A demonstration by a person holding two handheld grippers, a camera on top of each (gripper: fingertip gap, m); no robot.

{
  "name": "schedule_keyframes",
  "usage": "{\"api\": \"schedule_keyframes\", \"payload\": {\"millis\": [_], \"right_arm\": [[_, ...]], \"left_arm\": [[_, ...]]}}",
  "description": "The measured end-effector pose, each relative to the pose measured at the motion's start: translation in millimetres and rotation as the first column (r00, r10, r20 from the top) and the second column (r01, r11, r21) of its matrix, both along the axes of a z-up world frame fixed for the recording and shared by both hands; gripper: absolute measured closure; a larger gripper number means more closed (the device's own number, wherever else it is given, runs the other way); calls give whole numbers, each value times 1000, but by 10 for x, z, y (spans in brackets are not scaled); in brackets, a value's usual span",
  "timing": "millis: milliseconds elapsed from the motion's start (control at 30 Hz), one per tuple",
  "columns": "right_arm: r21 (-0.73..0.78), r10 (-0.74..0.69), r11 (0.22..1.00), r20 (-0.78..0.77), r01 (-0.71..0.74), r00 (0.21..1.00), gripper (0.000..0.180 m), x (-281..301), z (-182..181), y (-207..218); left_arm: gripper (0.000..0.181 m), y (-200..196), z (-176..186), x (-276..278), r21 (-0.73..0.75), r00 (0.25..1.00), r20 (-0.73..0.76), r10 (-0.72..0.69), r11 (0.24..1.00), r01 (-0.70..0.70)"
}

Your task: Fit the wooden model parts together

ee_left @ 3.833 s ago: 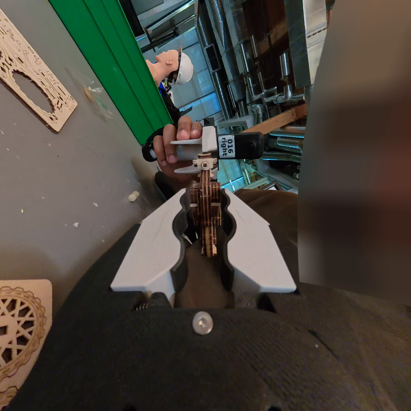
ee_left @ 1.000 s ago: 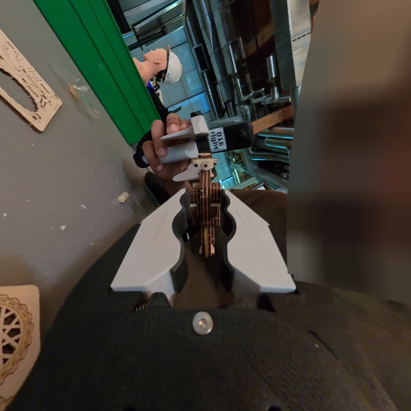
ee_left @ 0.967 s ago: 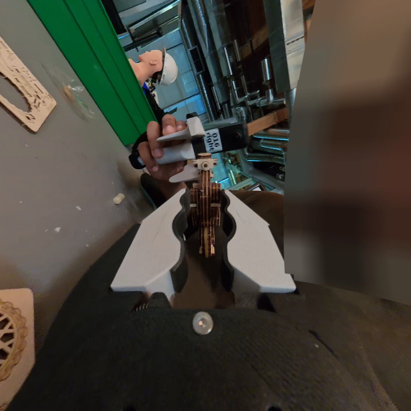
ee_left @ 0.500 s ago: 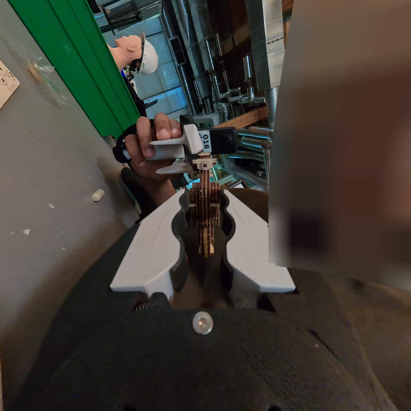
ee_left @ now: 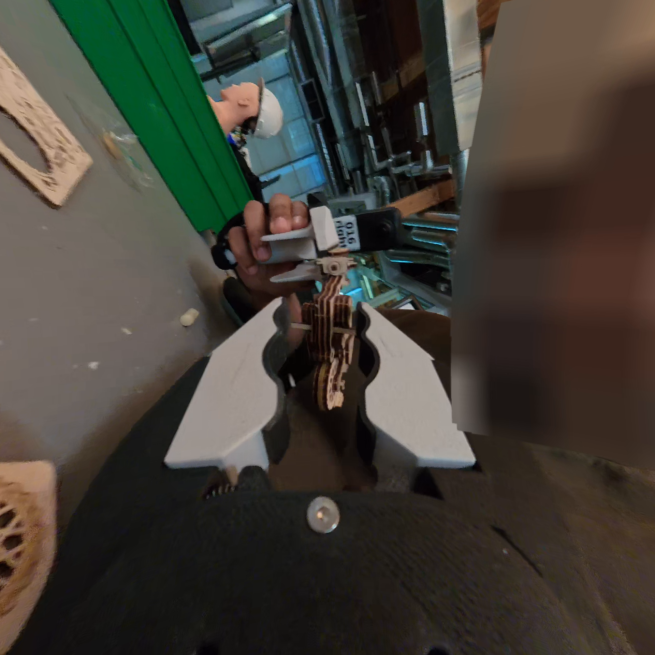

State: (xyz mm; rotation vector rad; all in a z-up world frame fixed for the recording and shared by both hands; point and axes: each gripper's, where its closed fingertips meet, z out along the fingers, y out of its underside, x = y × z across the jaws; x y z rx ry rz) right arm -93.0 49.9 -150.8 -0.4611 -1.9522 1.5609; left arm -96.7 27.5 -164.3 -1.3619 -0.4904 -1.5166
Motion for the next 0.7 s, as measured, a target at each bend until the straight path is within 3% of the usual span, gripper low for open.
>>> {"api": "schedule_keyframes", "payload": {"millis": [33, 200, 300, 400, 500, 700], "right_arm": [[0, -7, 1000, 13, 7, 1000, 170, -15, -16, 12], [60, -53, 997, 93, 48, 994, 170, -103, -214, 65], [97, -41, 995, 156, 26, 987, 170, -98, -353, 13], [128, -12, 992, 227, -17, 974, 170, -52, -477, -68], [143, 15, 988, 304, -62, 952, 170, 2, -592, -137], [129, 63, 982, 452, -135, 890, 170, 105, -793, -233]], "left_arm": [[138, 17, -46, -40, -26, 999, -32, 25, 999, -26], [124, 48, -144, -289, -44, 922, -335, 192, 975, -219], [126, 39, -93, -269, 54, 772, -587, 245, 963, -264], [131, 29, -127, -125, 126, 571, -788, 231, 968, -217], [134, 26, -251, 42, 126, 440, -880, 177, 982, -142], [150, 22, -478, 185, 72, 309, -947, 90, 995, -69]]}}
